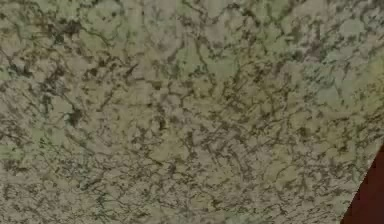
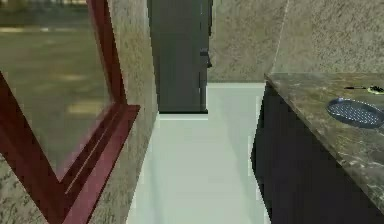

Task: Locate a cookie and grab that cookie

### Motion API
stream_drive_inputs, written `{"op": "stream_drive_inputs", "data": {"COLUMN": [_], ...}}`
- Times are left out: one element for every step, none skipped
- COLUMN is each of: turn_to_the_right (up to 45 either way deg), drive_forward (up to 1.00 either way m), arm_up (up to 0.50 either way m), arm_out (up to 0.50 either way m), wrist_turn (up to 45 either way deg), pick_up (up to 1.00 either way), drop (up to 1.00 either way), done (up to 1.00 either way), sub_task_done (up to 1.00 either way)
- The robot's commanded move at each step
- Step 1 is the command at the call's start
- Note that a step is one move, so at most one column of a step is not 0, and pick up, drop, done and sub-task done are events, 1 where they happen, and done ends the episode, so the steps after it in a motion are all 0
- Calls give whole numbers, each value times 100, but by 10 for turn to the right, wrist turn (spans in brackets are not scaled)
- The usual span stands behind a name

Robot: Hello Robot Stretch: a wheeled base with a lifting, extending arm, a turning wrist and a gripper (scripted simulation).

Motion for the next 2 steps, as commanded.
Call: {"op": "stream_drive_inputs", "data": {"turn_to_the_right": [450,450], "drive_forward": [0,0], "arm_up": [0,0], "arm_out": [0,0], "wrist_turn": [0,0], "pick_up": [0,0], "drop": [0,0], "done": [0,0], "sub_task_done": [0,0]}}
